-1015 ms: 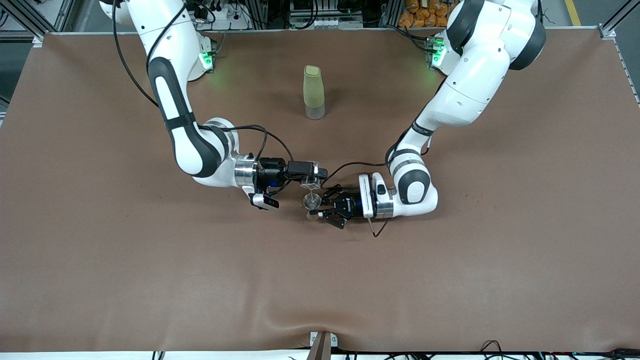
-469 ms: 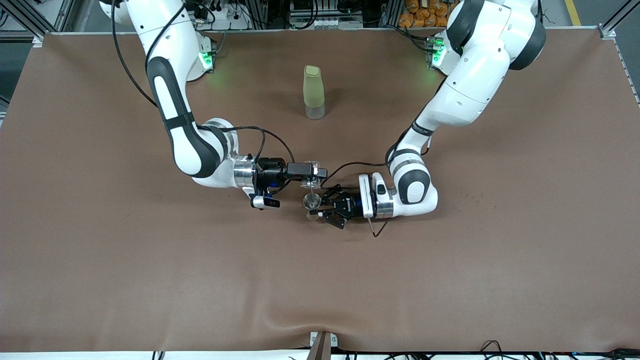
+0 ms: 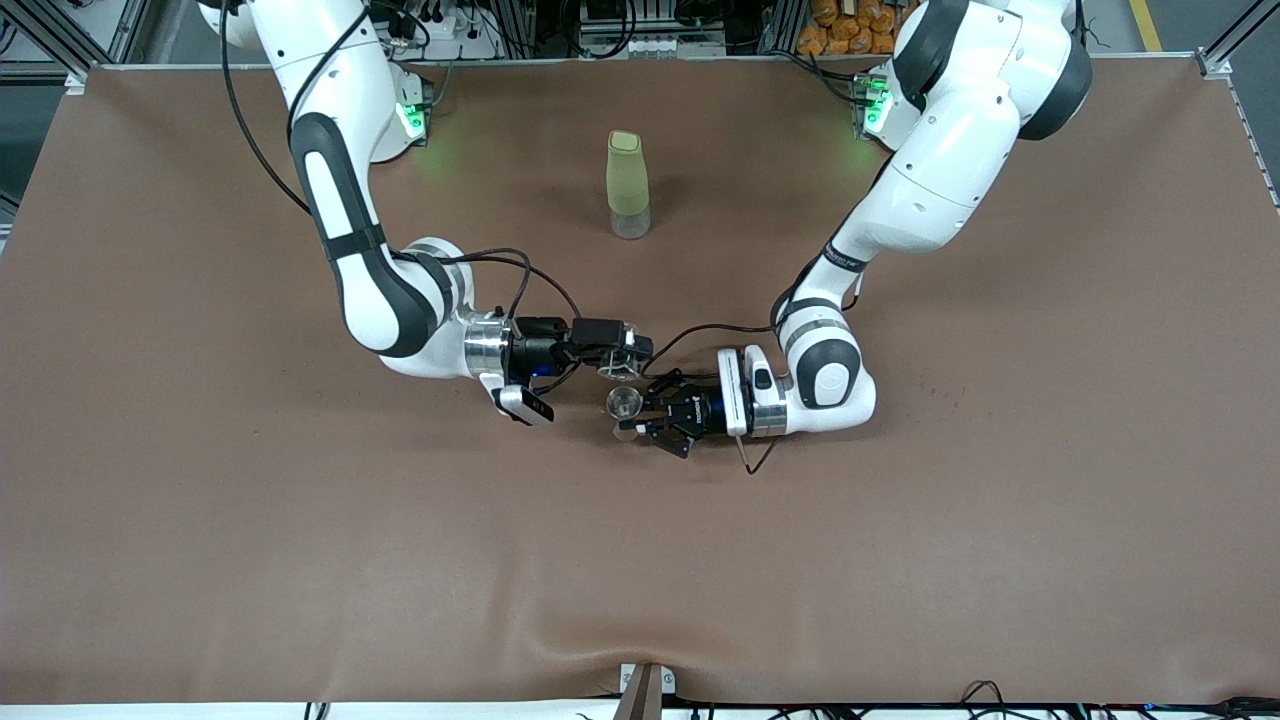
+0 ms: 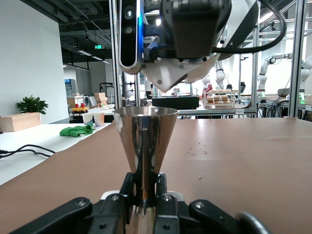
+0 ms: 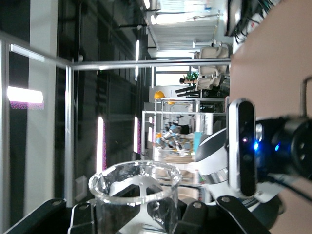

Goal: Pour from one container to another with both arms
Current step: 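Hold the glass tipped over the jigger held by the left gripper, then lower the glass with the right gripper while the left gripper lowers the jigger, then open the right gripper off the glass while the left gripper releases the jigger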

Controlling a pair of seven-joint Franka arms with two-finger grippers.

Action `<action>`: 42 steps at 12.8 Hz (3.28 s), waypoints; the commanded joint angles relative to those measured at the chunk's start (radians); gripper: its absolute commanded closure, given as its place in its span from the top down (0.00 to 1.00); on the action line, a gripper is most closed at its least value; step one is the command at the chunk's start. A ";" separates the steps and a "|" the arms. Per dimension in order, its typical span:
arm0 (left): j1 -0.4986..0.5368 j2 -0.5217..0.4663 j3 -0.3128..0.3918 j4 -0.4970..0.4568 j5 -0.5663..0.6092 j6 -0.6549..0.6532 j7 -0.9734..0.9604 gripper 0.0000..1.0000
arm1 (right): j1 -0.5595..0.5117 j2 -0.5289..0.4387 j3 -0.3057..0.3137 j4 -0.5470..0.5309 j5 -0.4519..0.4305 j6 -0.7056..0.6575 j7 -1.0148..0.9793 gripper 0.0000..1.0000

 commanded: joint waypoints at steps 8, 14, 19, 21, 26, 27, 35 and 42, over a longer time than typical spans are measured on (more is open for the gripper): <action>0.177 -0.023 -0.006 -0.024 0.159 -0.139 -0.088 0.00 | -0.192 -0.024 -0.136 0.020 -0.420 -0.222 -0.707 0.00; 0.438 -0.006 -0.005 -0.031 0.501 -0.349 -0.139 0.00 | -0.407 -0.017 -0.137 0.020 -0.653 -0.368 -1.121 0.00; 0.601 -0.008 -0.005 -0.112 0.693 -0.462 -0.087 0.00 | -0.583 0.000 -0.137 0.014 -0.866 -0.450 -1.394 0.00; 0.659 -0.011 0.000 -0.107 0.794 -0.486 -0.088 0.00 | -0.628 0.035 -0.137 0.008 -0.884 -0.456 -1.493 0.00; 0.769 -0.009 0.000 -0.106 0.923 -0.530 -0.070 0.00 | -0.695 0.129 -0.137 0.009 -0.907 -0.477 -1.706 0.00; 0.776 -0.006 0.000 -0.108 0.928 -0.535 -0.054 0.00 | -0.706 0.150 -0.137 0.009 -0.905 -0.474 -1.740 0.00; 0.809 0.009 0.005 -0.116 0.962 -0.538 -0.014 0.00 | -0.758 0.265 -0.136 0.029 -0.897 -0.419 -1.846 0.00; 0.843 0.035 0.005 -0.119 0.963 -0.579 0.032 0.00 | -0.775 0.344 -0.136 0.062 -0.902 -0.400 -1.889 0.00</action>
